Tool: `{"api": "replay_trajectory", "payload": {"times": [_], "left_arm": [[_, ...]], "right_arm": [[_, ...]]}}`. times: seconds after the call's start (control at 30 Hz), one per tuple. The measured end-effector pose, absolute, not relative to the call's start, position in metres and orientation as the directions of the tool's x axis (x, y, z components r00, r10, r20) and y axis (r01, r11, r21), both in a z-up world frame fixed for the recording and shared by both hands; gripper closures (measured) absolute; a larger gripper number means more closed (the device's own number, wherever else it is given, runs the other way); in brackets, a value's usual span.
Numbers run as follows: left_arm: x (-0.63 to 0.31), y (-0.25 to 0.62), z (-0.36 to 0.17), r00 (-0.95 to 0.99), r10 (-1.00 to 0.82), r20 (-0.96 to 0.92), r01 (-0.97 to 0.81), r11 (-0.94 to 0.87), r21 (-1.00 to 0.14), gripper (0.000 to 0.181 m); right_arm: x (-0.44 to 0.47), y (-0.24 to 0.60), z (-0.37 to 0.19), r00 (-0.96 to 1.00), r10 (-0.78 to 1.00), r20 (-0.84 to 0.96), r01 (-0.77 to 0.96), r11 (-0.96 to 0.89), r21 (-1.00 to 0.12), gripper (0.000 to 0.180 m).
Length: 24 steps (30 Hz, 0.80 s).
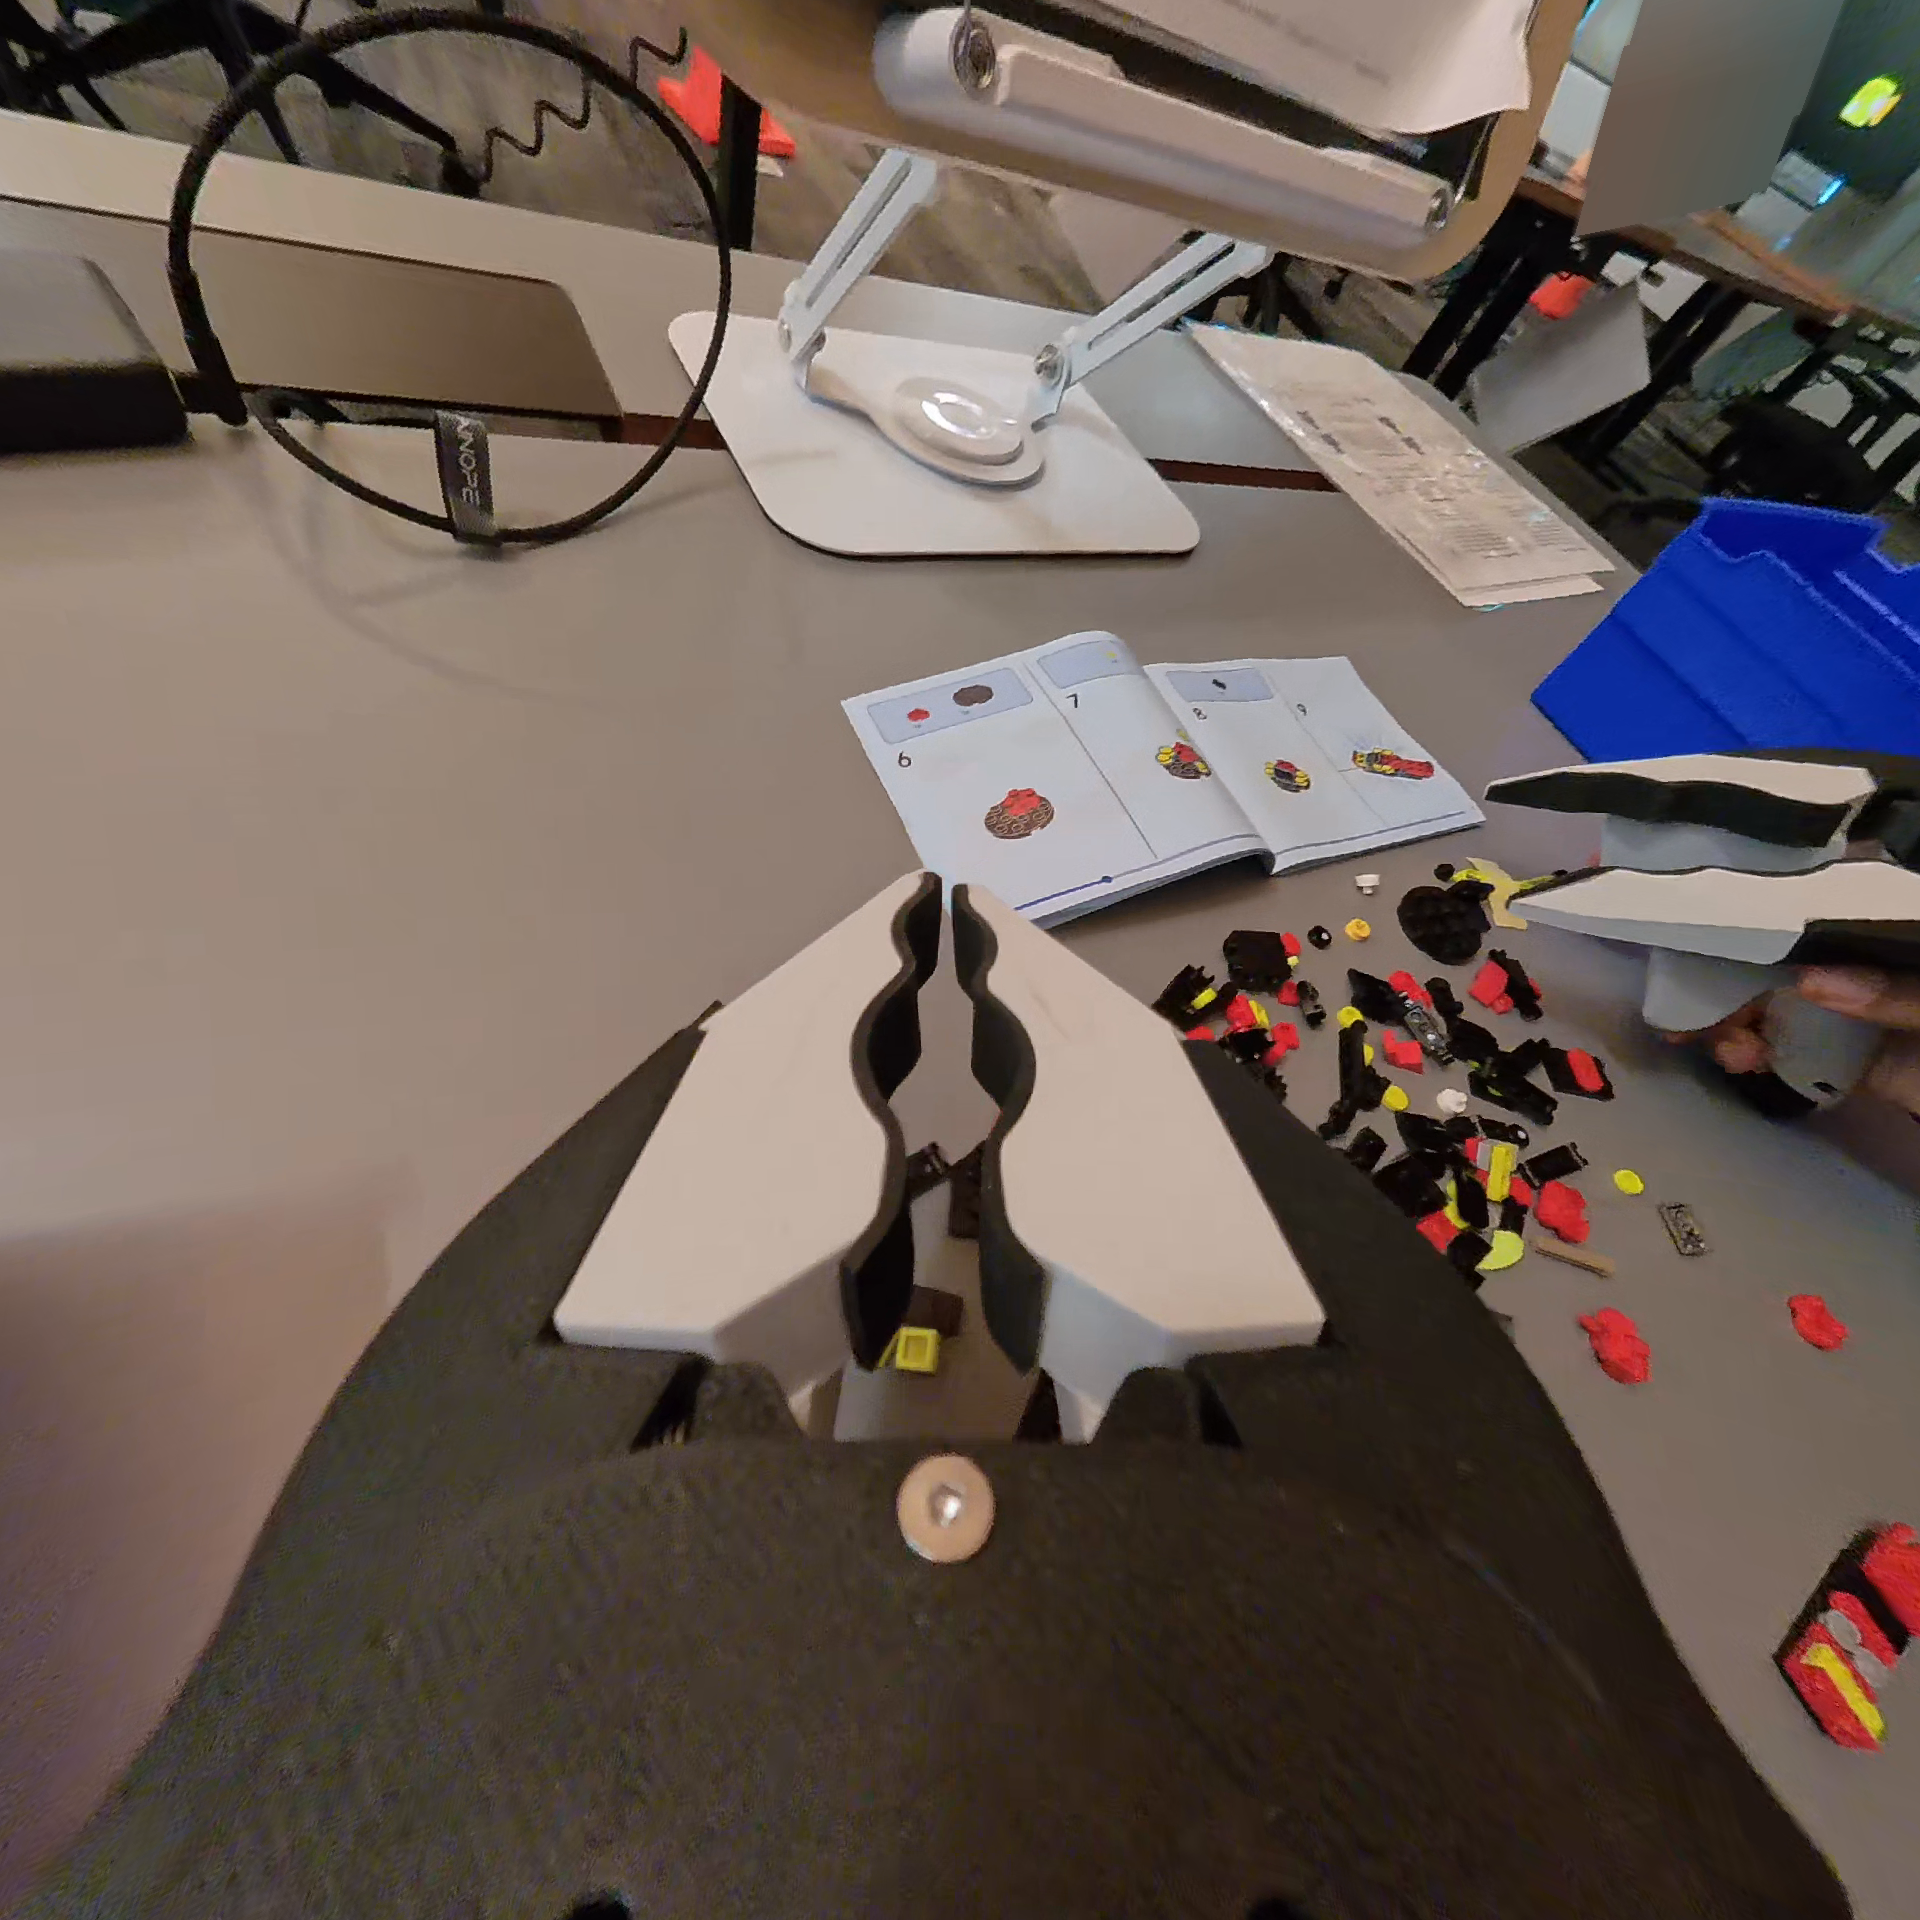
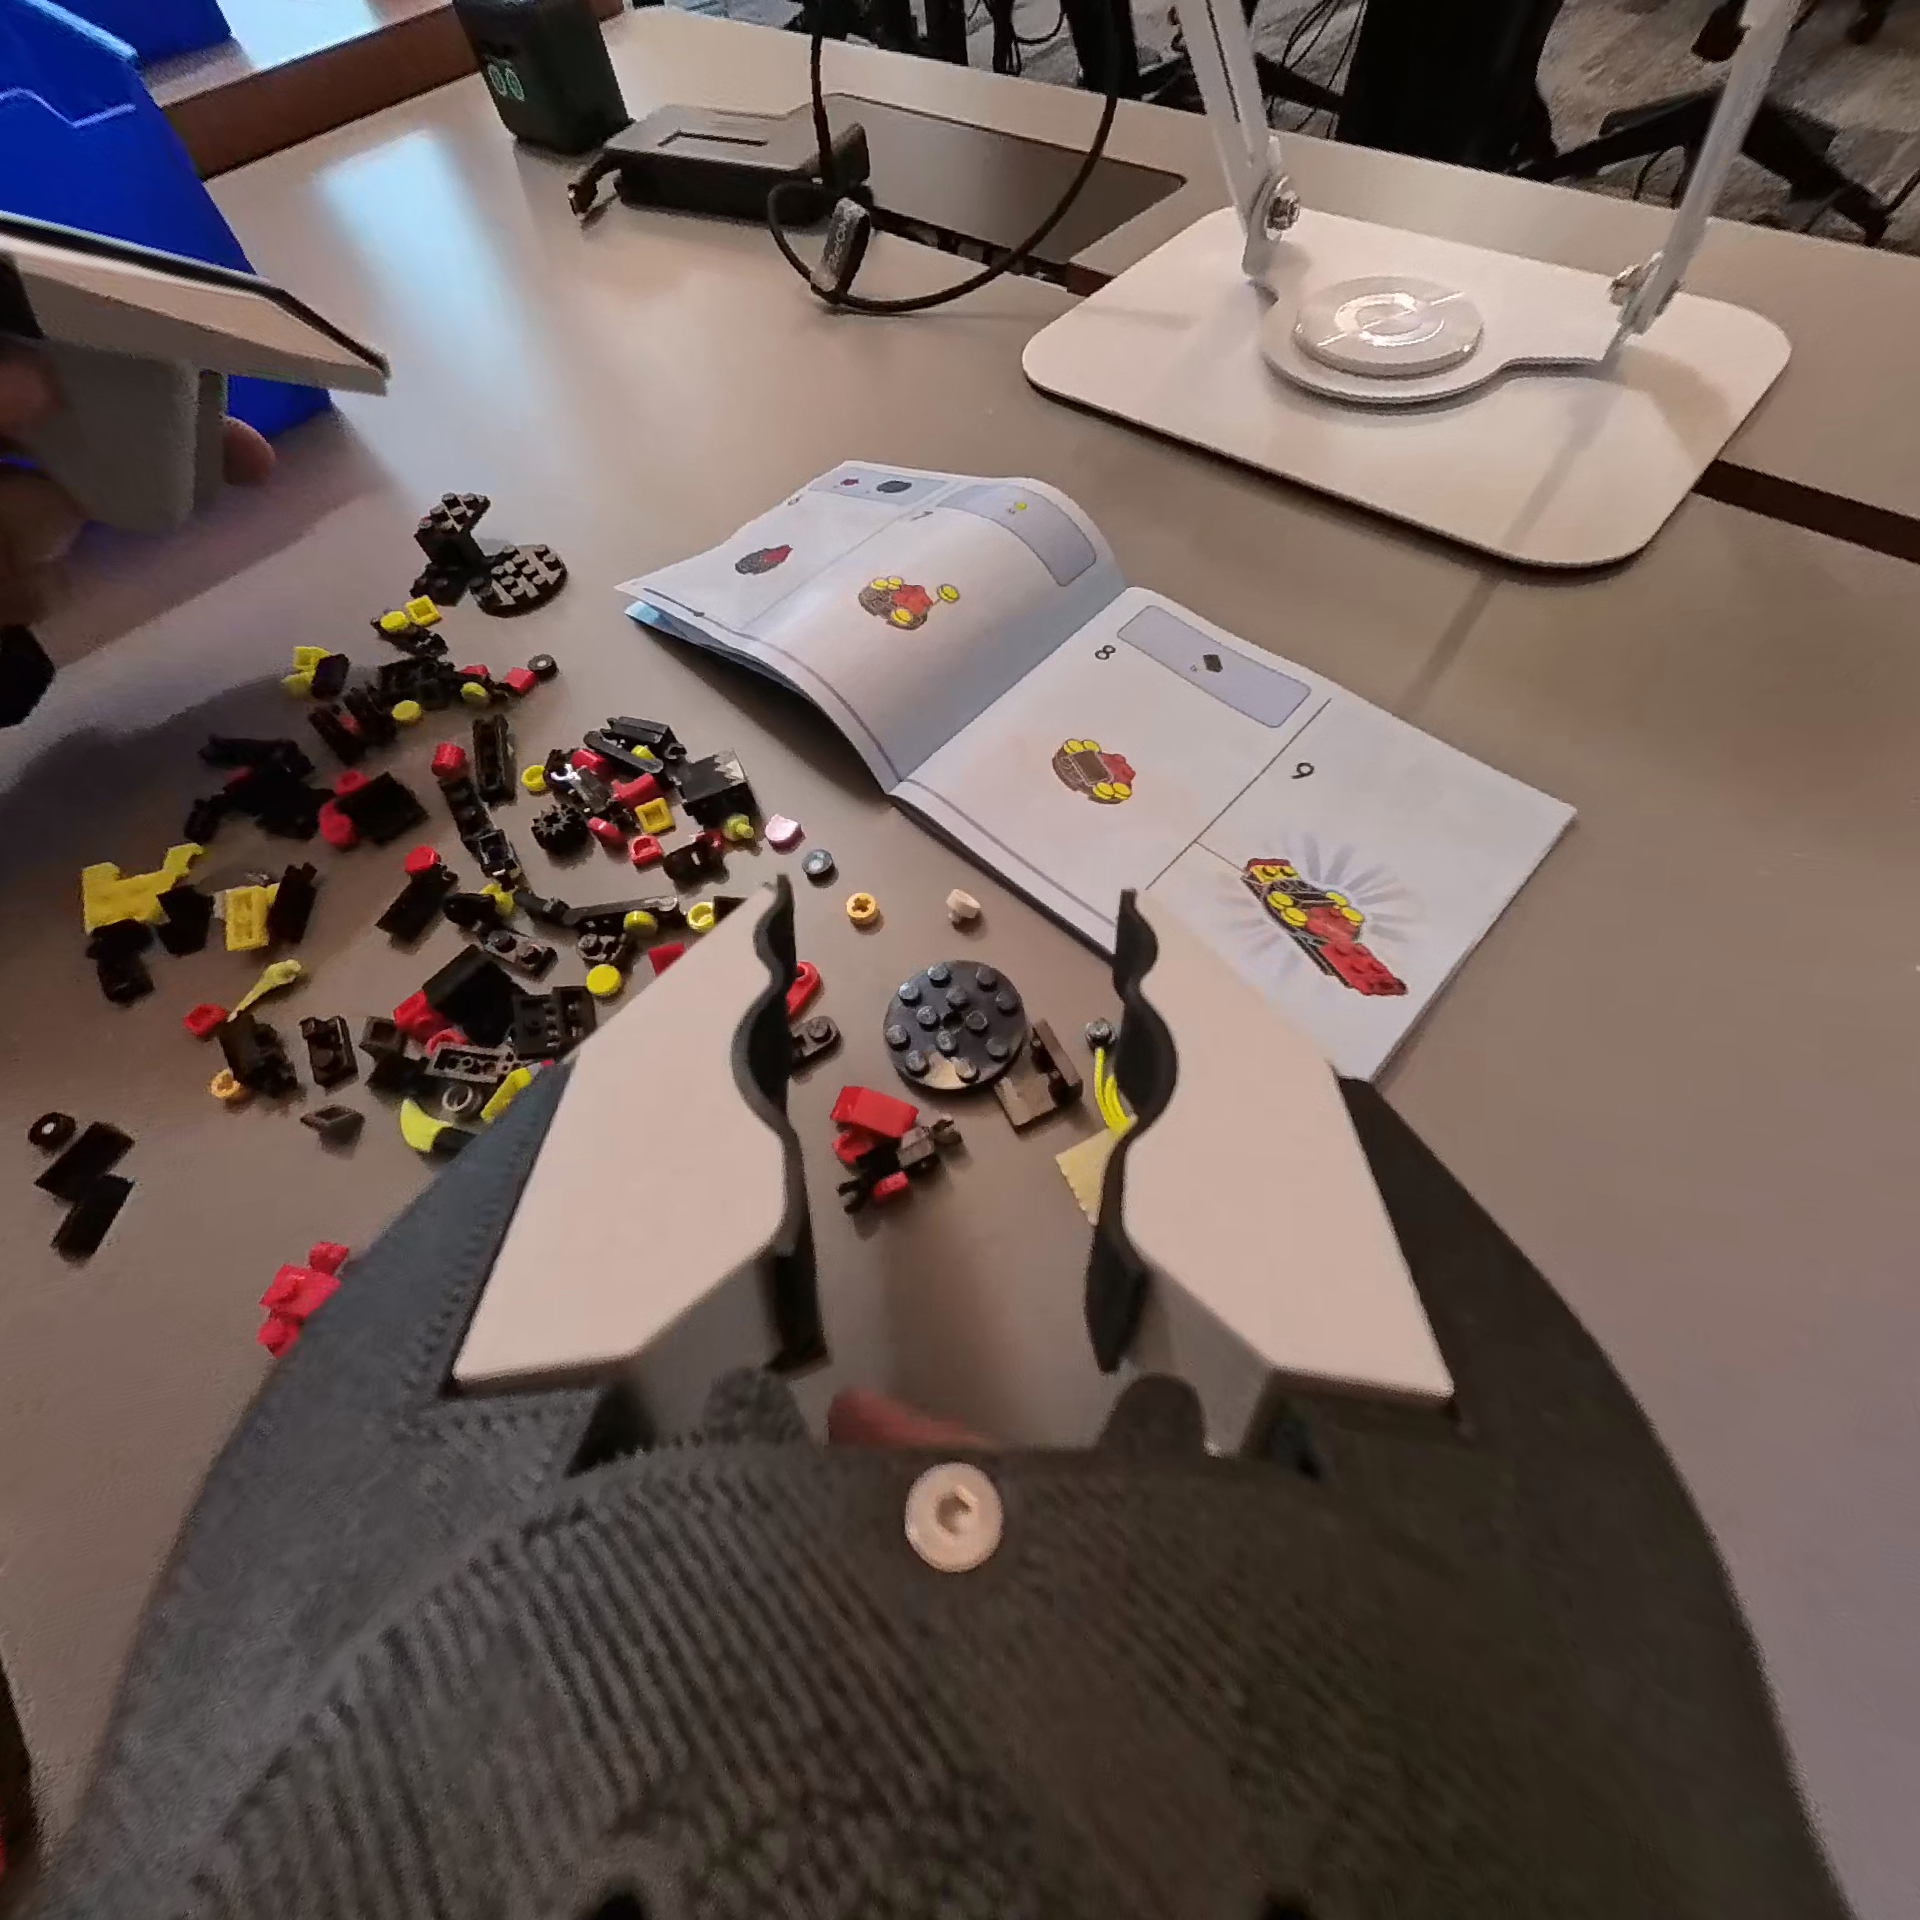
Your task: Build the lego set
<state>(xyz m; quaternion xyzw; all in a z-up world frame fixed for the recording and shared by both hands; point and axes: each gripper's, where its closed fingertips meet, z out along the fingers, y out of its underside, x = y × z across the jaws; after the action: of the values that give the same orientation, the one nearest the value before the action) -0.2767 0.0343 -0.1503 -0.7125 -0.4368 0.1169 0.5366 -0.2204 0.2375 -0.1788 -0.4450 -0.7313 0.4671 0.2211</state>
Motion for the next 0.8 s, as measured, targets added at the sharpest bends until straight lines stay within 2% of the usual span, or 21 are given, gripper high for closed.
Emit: {"api": "replay_trajectory", "payload": {"times": [0.17,0.43,0.53,0.6,0.8], "left_arm": [[-0.288,0.015,-0.159,0.511,0.822,0.252,0.502,-0.048,-0.863,0.175],[-0.292,0.006,-0.164,0.466,0.826,0.318,0.548,0.014,-0.837,0.166],[-0.293,0.003,-0.163,0.454,0.834,0.313,0.541,0.022,-0.841,0.162],[-0.292,0.006,-0.166,0.460,0.823,0.333,0.556,0.025,-0.831,0.162],[-0.289,0.014,-0.168,0.478,0.793,0.377,0.580,0.038,-0.814,0.163]], "right_arm": [[-0.220,0.235,-0.183,-0.518,0.849,-0.109,0.466,0.173,-0.868,0.116],[-0.218,0.233,-0.185,-0.539,0.806,-0.246,0.536,0.102,-0.838,0.112],[-0.214,0.229,-0.187,-0.567,0.772,-0.288,0.559,0.104,-0.822,0.125],[-0.214,0.231,-0.188,-0.570,0.776,-0.270,0.554,0.121,-0.824,0.125],[-0.212,0.237,-0.192,-0.622,0.780,-0.075,0.470,0.295,-0.832,0.143]]}}
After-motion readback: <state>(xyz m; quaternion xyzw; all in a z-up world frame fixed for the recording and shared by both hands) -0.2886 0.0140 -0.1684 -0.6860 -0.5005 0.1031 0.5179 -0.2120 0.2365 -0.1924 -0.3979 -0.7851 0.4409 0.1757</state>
